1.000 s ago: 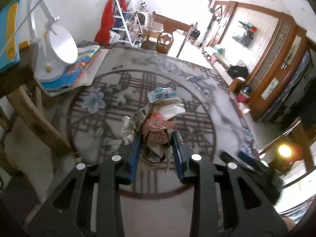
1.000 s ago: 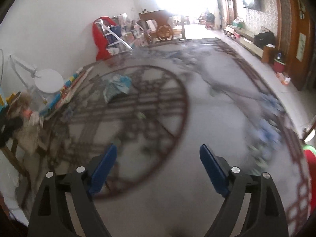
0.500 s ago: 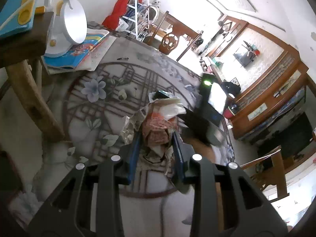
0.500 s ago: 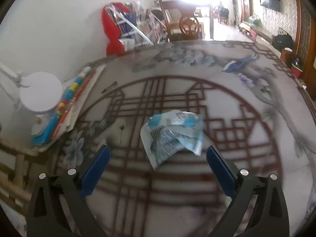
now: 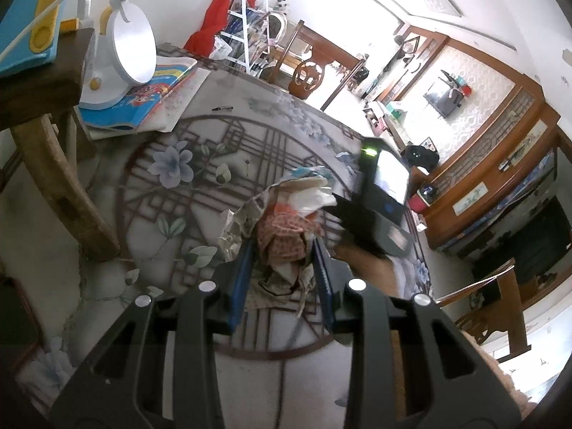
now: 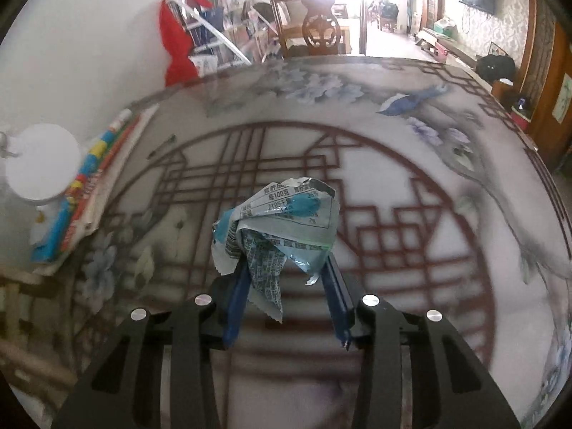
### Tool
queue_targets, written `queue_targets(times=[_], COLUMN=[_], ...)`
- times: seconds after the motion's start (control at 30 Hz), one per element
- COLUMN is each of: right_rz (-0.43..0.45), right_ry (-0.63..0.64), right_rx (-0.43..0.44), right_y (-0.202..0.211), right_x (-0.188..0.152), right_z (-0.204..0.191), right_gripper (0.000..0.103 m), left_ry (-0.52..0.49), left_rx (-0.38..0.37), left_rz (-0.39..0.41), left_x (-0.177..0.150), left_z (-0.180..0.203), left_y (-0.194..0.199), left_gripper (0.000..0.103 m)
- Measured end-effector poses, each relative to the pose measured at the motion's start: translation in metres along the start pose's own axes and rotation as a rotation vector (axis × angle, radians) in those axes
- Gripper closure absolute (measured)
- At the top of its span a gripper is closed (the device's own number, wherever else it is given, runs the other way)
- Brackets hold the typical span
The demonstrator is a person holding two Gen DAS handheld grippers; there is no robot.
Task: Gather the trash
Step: 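Grasp the blue-and-white wrapper with the right tool, then carry the crumpled paper and wrapper to the red bucket and open both tools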
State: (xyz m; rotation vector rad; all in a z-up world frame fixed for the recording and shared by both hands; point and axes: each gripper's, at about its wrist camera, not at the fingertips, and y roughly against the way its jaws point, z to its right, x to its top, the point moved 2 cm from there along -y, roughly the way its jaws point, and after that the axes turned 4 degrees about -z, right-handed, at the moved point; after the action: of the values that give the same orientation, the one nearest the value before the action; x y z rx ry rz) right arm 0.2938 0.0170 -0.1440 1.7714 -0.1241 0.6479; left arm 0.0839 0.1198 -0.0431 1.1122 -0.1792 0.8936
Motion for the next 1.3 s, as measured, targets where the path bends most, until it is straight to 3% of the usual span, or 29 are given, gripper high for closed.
queue_targets(times=[0.33, 0.57, 0.97, 1.3], right_rz=[0.047, 0.079, 0.154, 0.194], right_ry=[0.113, 0.121, 0.053, -0.002], right_rx=[0.077, 0.136, 0.009, -0.024], right_y=[0.116, 0.176, 0.209, 0.232], right_x=[-0.08, -0.133, -0.186, -0.203], right_z=[0.034, 0.065, 0.135, 0.181], right_gripper=[0.065, 0.064, 0.064, 0.063], left_ry=[-0.068, -0.13, -0.289, -0.423], left_rx=[0.061, 0.088, 0.151, 0.109], left_rz=[0.005, -0.002, -0.004, -0.011], left_x=[-0.006, -0.013, -0.036, -0.084], left_z=[0.014, 0.026, 0.066, 0.135], left_y=[-0.003, -0.009, -0.024, -0.026], left_gripper=[0.072, 0.072, 0.071, 0.071])
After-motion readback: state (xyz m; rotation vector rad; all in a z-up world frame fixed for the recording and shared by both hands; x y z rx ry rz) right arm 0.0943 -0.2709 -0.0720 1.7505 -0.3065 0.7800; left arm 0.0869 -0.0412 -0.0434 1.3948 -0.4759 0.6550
